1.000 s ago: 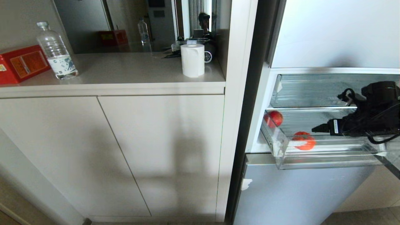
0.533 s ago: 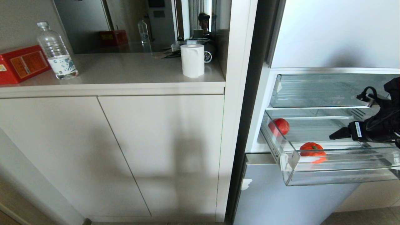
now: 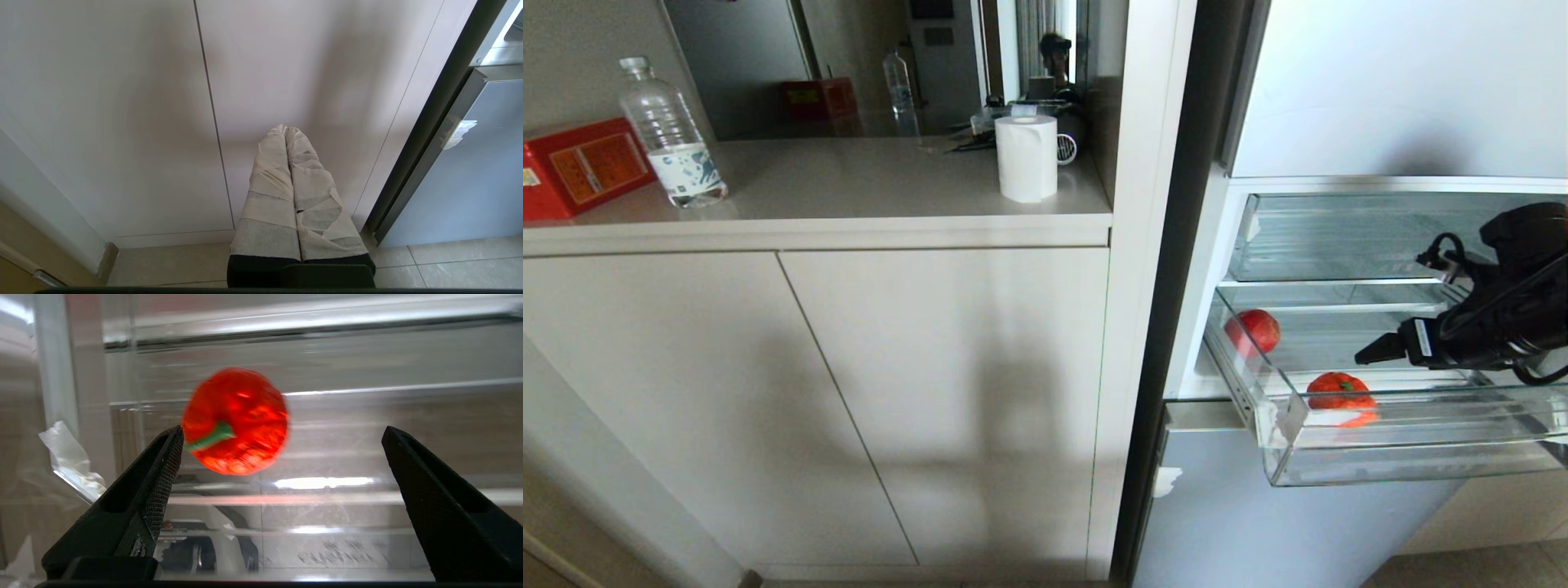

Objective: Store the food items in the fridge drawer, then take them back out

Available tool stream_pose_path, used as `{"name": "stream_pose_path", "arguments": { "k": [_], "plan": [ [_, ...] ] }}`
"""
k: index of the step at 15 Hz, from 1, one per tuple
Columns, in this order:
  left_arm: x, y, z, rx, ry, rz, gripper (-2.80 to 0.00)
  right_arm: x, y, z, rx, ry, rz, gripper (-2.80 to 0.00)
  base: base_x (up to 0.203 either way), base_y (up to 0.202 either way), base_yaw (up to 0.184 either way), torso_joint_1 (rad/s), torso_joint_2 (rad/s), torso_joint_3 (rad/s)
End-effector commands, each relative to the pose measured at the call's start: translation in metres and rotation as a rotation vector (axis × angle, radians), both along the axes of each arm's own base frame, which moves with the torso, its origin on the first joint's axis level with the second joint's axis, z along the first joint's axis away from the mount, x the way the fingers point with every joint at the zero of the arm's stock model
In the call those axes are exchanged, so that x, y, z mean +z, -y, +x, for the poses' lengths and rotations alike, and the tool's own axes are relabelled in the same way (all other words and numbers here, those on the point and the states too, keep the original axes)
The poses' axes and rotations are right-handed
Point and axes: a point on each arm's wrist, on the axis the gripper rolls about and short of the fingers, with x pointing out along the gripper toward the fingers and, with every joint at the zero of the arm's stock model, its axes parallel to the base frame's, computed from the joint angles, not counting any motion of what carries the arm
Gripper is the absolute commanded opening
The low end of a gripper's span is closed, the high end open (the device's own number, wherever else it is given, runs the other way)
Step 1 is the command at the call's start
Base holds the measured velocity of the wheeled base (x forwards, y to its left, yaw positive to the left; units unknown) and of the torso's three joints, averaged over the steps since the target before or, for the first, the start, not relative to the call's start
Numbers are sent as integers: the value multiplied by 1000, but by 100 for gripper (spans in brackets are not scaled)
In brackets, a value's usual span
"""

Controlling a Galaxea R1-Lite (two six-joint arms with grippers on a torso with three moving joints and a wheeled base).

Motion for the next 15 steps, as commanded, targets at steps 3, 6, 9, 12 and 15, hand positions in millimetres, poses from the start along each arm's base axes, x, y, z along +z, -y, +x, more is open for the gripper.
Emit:
{"name": "stream_pose_path", "arguments": {
  "k": [3,6,9,12,15],
  "plan": [
    [0,0,0,0,-1,0,-280,-17,-19,15,60,-46,7,0,0,0,0,0,0,0],
    [0,0,0,0,-1,0,-280,-28,-33,25,94,-74,9,0,0,0,0,0,0,0],
    [0,0,0,0,-1,0,-280,-39,-43,31,105,-104,-9,0,0,0,0,0,0,0],
    [0,0,0,0,-1,0,-280,-46,-45,34,94,-125,-26,0,0,0,0,0,0,0],
    [0,0,0,0,-1,0,-280,-49,-44,36,91,-134,-26,0,0,0,0,0,0,0]
  ]
}}
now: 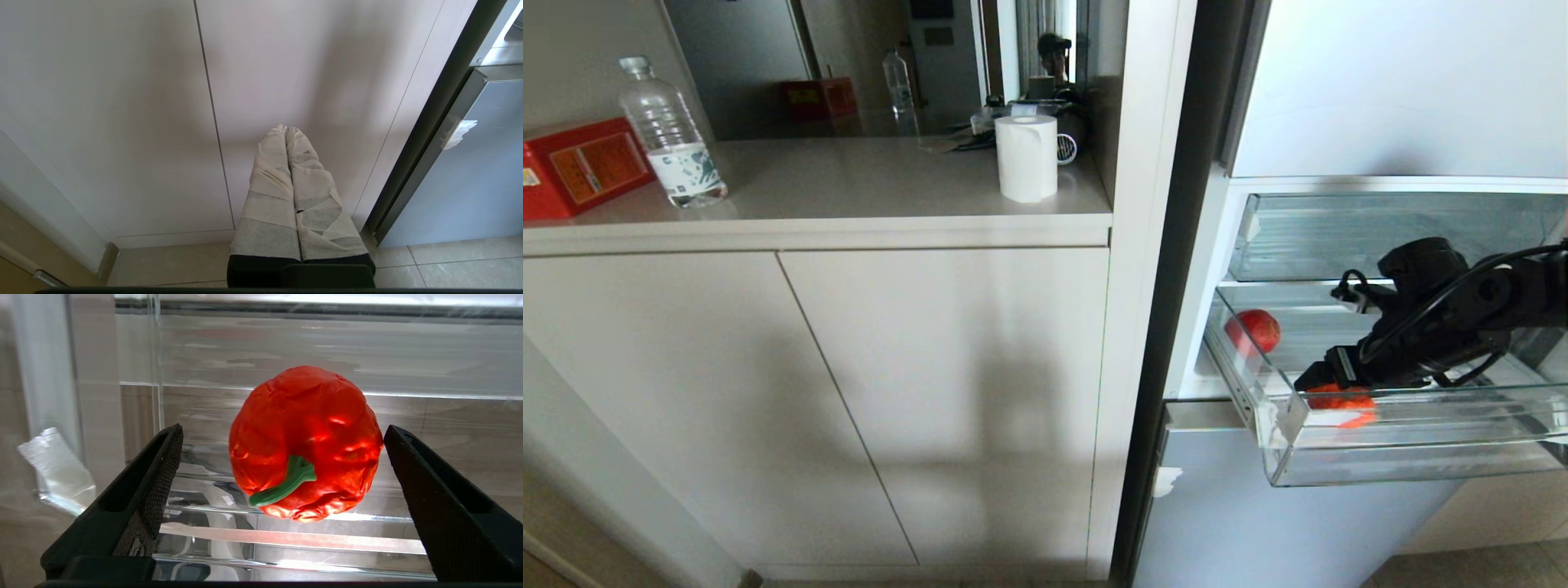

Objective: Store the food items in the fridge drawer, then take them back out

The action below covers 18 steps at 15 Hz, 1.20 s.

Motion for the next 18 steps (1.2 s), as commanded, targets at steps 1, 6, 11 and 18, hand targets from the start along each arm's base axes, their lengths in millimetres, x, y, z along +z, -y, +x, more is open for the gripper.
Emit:
{"name": "stream_pose_path", "arguments": {
  "k": [1,6,11,18],
  "plan": [
    [0,0,0,0,-1,0,-280,-7,0,3,-4,-21,-3,0,0,0,0,0,0,0],
    [0,0,0,0,-1,0,-280,-12,2,2,-27,-39,-33,0,0,0,0,0,0,0],
    [0,0,0,0,-1,0,-280,-14,3,2,-29,-44,-31,-280,0,0,0,0,0,0],
    [0,0,0,2,-1,0,-280,-21,3,-4,-32,-78,-32,-280,0,0,0,0,0,0]
  ]
}}
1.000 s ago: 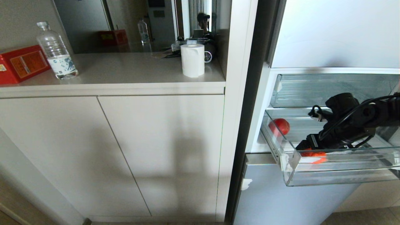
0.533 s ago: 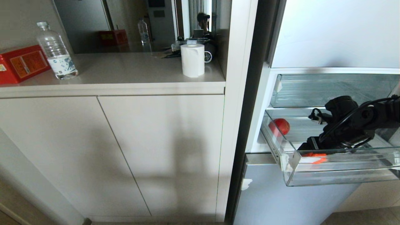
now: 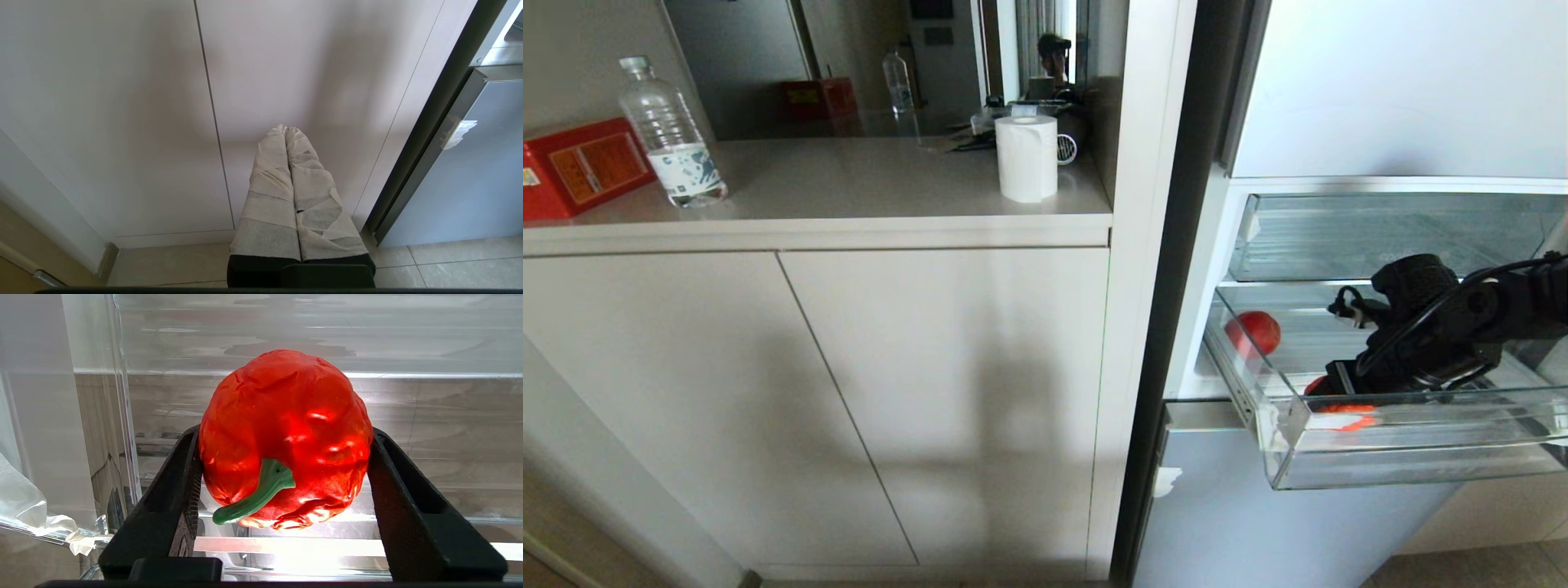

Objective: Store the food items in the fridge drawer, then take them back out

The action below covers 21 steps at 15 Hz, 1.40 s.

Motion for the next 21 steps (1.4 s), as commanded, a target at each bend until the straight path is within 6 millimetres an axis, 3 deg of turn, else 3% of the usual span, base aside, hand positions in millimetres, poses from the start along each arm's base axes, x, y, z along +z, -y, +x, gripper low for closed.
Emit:
{"name": "stream_pose_path", "arguments": {
  "k": [1,8,12,16,21],
  "plan": [
    [0,0,0,0,-1,0,-280,1,0,-9,-2,-16,0,-280,0,0,0,0,0,0],
    [0,0,0,0,-1,0,-280,9,-2,-44,2,-36,3,-280,0,0,0,0,0,0],
    [0,0,0,0,-1,0,-280,8,-2,-35,-1,36,0,-280,0,0,0,0,0,0],
    [0,0,0,0,-1,0,-280,5,-1,-42,2,38,-1,-280,0,0,0,0,0,0],
    [0,0,0,0,0,0,-280,8,5,-18,-69,310,20,-280,0,0,0,0,0,0]
  ]
}}
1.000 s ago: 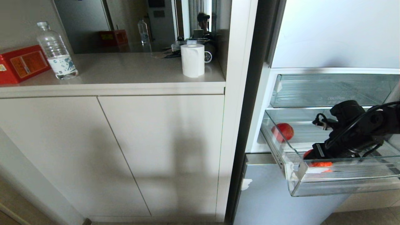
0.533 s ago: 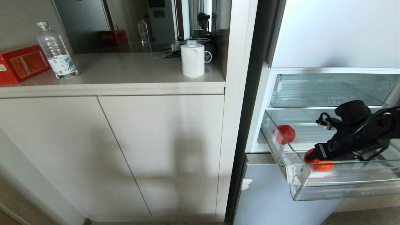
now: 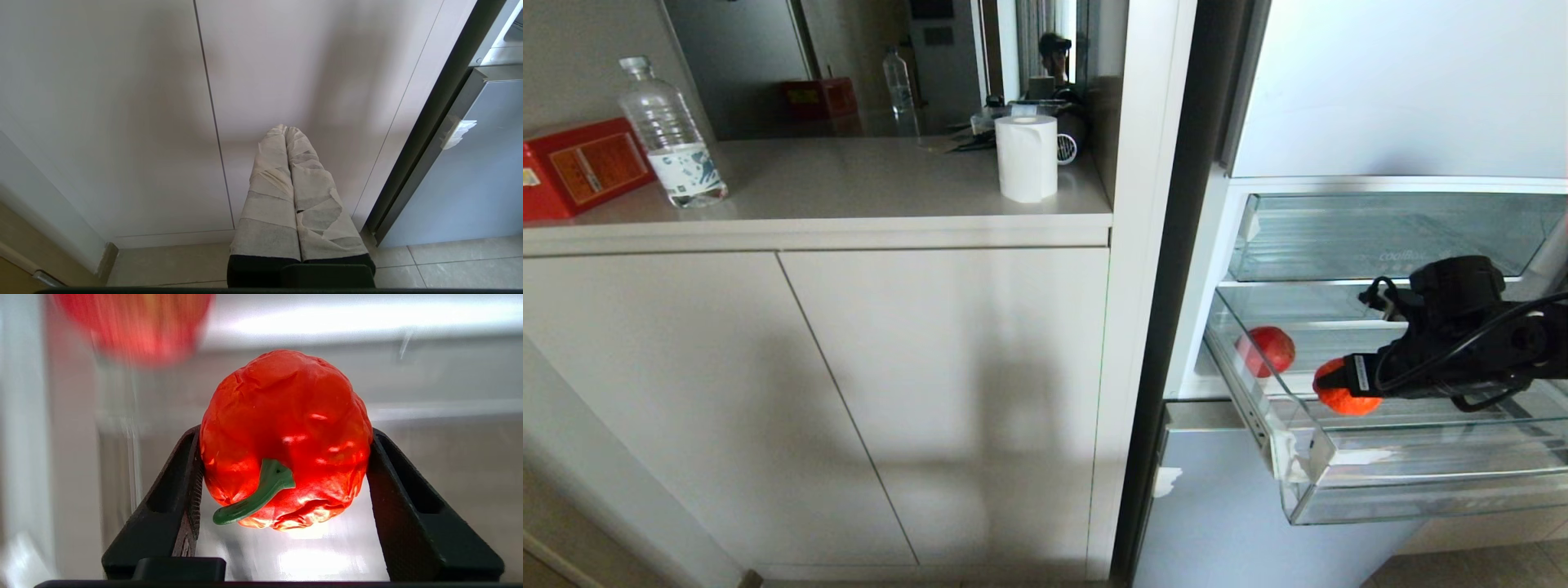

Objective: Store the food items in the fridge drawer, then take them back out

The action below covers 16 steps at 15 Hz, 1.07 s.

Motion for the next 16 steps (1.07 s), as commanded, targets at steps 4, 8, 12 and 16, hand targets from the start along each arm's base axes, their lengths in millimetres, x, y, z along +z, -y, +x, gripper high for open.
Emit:
{"name": "stream_pose_path", "arguments": {
  "k": [4,8,12,16],
  "plan": [
    [0,0,0,0,0,0,-280,33,2,-21,-33,134,6,-280,0,0,0,0,0,0],
    [0,0,0,0,-1,0,-280,86,1,-75,-57,283,-18,-280,0,0,0,0,0,0],
    [0,0,0,0,-1,0,-280,117,-1,-150,-102,416,-59,-280,0,0,0,0,0,0],
    [0,0,0,0,-1,0,-280,124,2,-215,-223,515,-176,-280,0,0,0,0,0,0]
  ]
}}
